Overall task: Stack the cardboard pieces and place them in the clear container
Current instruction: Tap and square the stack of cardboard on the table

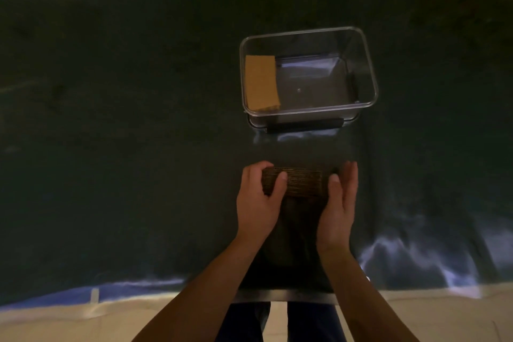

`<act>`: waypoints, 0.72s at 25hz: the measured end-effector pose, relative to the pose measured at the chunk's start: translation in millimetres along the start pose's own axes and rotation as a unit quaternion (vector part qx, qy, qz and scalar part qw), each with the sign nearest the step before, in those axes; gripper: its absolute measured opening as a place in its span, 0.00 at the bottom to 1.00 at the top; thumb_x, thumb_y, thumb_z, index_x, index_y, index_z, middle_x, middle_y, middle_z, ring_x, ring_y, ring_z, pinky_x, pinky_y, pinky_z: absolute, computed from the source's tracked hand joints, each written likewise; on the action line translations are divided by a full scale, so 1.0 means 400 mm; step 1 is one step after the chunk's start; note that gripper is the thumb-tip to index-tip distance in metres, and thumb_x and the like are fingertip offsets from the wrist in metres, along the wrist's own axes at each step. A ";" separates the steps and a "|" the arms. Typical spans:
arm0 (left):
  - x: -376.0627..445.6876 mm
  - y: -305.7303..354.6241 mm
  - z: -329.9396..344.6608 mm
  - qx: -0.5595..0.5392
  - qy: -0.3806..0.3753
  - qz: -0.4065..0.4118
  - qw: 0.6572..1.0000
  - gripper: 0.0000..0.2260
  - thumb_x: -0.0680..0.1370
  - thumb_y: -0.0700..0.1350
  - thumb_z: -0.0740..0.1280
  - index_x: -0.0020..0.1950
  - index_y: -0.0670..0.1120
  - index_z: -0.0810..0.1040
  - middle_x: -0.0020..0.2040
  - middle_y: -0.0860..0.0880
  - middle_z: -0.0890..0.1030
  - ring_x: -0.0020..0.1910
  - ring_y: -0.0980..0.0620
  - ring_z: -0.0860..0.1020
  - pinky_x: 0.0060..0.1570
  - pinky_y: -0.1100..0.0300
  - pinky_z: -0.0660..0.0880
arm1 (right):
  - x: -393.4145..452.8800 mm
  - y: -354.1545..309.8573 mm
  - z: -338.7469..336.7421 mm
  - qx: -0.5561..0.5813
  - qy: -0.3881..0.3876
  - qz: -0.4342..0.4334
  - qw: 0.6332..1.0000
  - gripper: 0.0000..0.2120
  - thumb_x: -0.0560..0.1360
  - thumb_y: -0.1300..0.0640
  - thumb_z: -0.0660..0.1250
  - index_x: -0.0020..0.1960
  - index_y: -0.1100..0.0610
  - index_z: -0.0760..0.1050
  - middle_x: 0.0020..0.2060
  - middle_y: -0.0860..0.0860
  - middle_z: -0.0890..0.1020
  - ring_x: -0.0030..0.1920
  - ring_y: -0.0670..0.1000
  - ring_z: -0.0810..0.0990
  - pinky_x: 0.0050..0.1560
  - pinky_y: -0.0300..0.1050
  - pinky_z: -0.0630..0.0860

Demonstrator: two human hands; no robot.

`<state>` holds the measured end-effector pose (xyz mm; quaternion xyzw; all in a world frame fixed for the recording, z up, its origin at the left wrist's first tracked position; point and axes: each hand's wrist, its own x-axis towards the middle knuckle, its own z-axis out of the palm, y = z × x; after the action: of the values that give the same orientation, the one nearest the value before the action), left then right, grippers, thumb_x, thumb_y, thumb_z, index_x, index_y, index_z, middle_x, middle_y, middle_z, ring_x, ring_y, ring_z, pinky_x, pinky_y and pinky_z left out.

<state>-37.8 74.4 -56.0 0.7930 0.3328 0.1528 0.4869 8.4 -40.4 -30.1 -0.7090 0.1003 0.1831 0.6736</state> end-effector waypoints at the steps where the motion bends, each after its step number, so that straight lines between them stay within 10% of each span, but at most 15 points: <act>1: 0.000 0.000 0.000 0.003 0.004 -0.004 1.000 0.15 0.77 0.58 0.64 0.59 0.51 0.74 0.54 0.53 0.75 0.49 0.63 0.75 0.46 0.76 0.68 | 0.006 0.000 -0.001 0.009 -0.019 0.014 1.000 0.25 0.82 0.51 0.59 0.78 0.44 0.59 0.73 0.45 0.70 0.69 0.41 0.71 0.65 0.35 0.70; 12: 0.002 -0.005 -0.012 0.008 0.000 -0.007 1.000 0.15 0.77 0.58 0.64 0.59 0.53 0.73 0.54 0.55 0.74 0.50 0.66 0.75 0.46 0.75 0.69 | 0.005 0.002 0.028 -0.105 0.000 -0.077 0.992 0.27 0.81 0.47 0.58 0.78 0.41 0.56 0.74 0.39 0.67 0.71 0.35 0.66 0.72 0.48 0.67; 18: 0.001 -0.001 -0.014 0.009 -0.005 -0.013 1.000 0.15 0.76 0.58 0.64 0.58 0.53 0.74 0.54 0.54 0.75 0.48 0.62 0.76 0.46 0.68 0.72 | 0.004 -0.005 0.051 -0.441 -0.070 -0.243 0.861 0.27 0.82 0.44 0.48 0.77 0.55 0.62 0.77 0.49 0.62 0.79 0.50 0.48 0.75 0.60 0.61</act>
<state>-40.9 78.5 -53.7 0.7938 0.3414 0.1395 0.4836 8.2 -19.9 -29.6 -0.9191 -0.2139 0.0876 0.3191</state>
